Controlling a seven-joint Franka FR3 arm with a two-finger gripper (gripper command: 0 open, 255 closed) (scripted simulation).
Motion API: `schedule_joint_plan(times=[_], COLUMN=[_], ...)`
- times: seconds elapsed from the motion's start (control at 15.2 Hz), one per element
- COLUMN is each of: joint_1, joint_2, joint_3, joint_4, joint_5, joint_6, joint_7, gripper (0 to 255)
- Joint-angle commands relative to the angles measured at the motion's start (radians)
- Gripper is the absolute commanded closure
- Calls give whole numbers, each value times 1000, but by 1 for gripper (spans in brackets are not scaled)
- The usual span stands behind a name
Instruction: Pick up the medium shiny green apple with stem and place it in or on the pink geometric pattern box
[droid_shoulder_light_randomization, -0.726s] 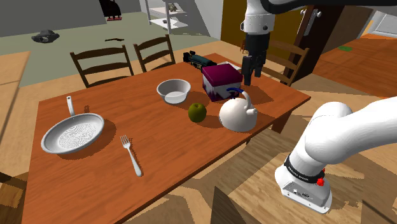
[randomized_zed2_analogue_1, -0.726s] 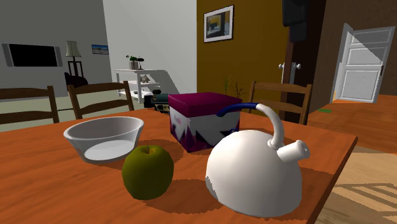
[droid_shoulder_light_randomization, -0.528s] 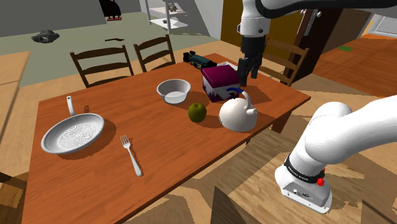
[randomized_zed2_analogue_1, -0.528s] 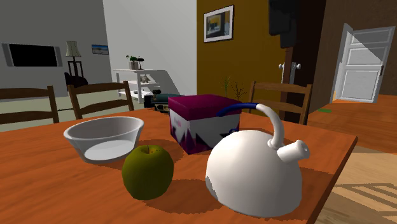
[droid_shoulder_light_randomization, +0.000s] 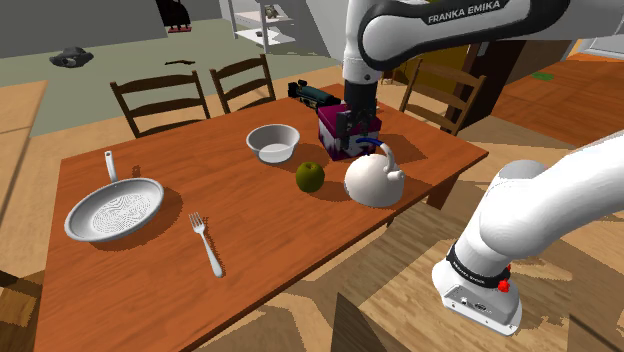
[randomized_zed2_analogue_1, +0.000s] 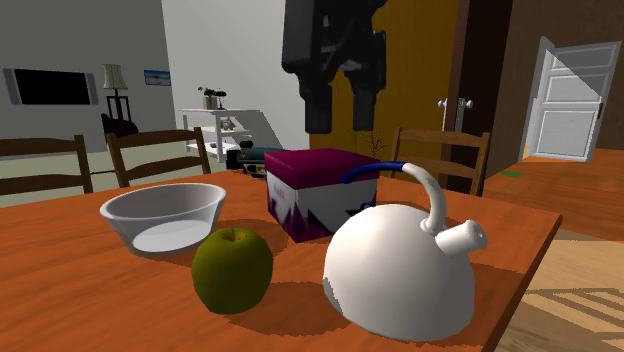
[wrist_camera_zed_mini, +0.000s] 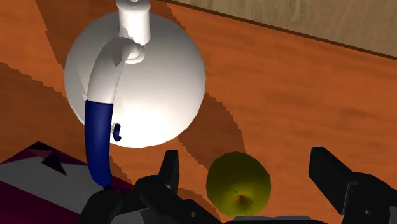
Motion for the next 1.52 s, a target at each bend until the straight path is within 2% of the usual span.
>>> schedule_joint_plan(times=[0.0, 0.59, 1.12, 1.45], joint_1=[1, 0, 1, 1], joint_2=[54, 345, 418, 418], joint_3=[12, 65, 70, 70], joint_4=[0, 97, 60, 60], joint_5=[2, -25, -32, -32], joint_6=[84, 389, 503, 503], joint_7=[16, 105, 113, 113], gripper=[0, 0, 0, 0])
